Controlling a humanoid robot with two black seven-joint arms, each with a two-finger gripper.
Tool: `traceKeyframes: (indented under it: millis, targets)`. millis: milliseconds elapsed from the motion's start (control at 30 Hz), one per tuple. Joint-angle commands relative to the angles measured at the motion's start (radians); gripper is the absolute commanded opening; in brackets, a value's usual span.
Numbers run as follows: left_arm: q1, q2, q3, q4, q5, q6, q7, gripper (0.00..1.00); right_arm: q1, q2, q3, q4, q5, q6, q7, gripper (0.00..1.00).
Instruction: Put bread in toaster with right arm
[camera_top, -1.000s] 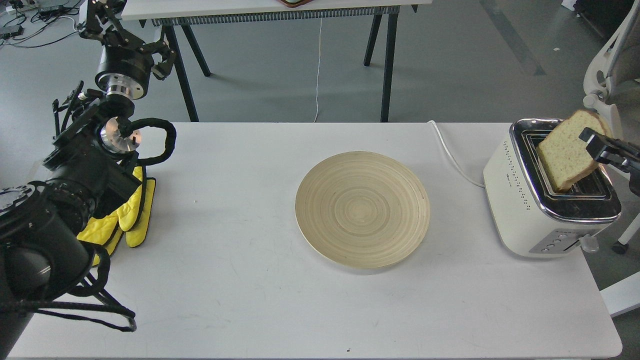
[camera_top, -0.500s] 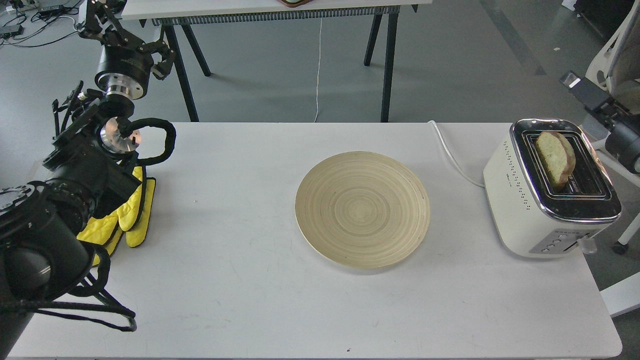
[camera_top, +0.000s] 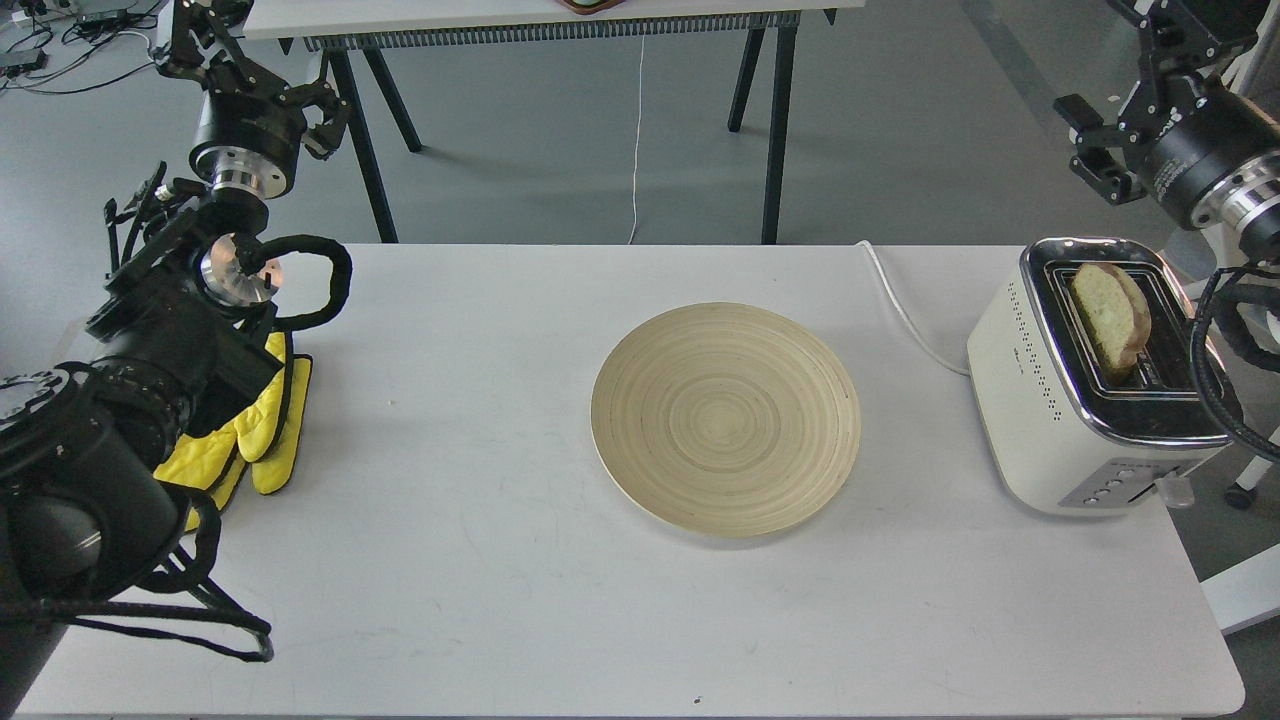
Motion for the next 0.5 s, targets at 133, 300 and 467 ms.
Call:
traceKeyframes:
  millis: [133, 300, 467]
  targets:
    - [0.0, 0.001, 0.003, 0.0, 0.0, 0.0, 0.0, 1.0, 0.0, 0.21, 0.156, -0.246, 0.147, 0.125, -0.014, 0.99]
    - [0.0, 0.001, 0.004, 0.0, 0.0, 0.0, 0.002, 1.0, 0.017, 0.306, 0.191, -0.37, 0.156, 0.142, -0.018, 1.0]
    - [0.0, 0.001, 0.006, 0.0, 0.0, 0.0, 0.0, 1.0, 0.02, 0.332, 0.229, -0.399, 0.156, 0.17, -0.017, 1.0]
